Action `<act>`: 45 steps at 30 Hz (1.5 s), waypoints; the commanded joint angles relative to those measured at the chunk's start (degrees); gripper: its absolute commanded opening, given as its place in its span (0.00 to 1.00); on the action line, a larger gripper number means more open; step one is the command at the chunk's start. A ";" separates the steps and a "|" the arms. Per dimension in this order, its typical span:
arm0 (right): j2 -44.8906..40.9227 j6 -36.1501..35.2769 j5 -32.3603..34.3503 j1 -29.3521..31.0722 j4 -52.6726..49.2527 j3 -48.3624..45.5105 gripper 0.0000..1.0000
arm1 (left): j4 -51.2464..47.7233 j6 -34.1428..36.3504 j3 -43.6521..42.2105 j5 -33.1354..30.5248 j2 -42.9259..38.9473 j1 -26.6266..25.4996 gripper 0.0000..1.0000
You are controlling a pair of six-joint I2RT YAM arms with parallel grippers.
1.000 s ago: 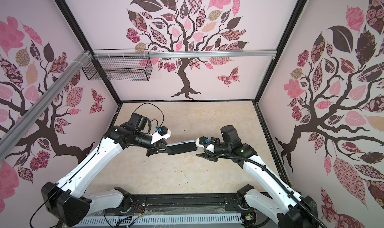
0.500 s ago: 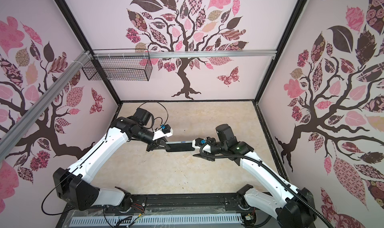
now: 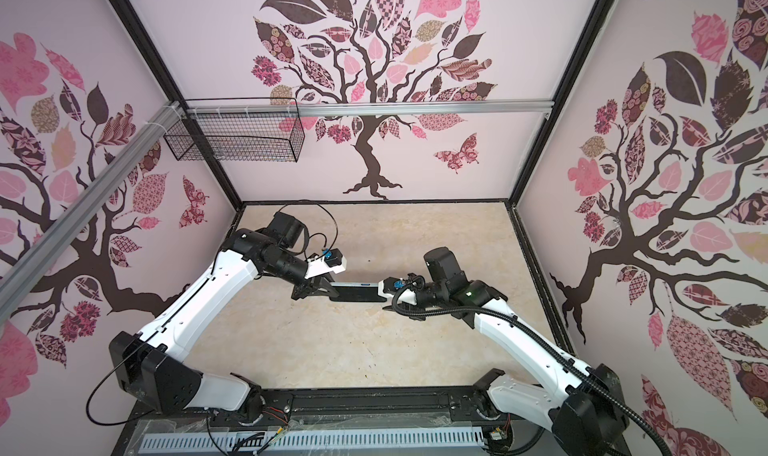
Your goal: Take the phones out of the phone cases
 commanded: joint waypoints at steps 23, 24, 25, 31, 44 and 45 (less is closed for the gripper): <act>1.49 -1.08 -1.67 1.47 0.32 2.42 0.14 | -0.17 1.38 4.48 4.69 -0.18 0.91 0.00; 1.50 -1.14 -1.59 1.62 0.29 2.51 0.13 | -0.42 1.46 4.61 4.74 -0.06 1.03 0.00; 1.45 -1.27 -1.50 1.69 0.22 2.53 0.12 | -0.83 1.69 4.92 4.74 0.16 0.98 0.00; 0.07 -1.19 -0.81 2.31 2.21 1.56 0.02 | -1.89 2.36 5.86 5.34 1.79 0.99 0.00; -1.89 -4.24 5.21 8.40 3.71 1.37 0.00 | -6.15 3.58 10.22 5.34 8.10 1.02 0.00; -1.98 -4.42 5.86 8.83 3.89 1.32 0.00 | -6.41 3.51 10.64 5.11 8.62 0.98 0.00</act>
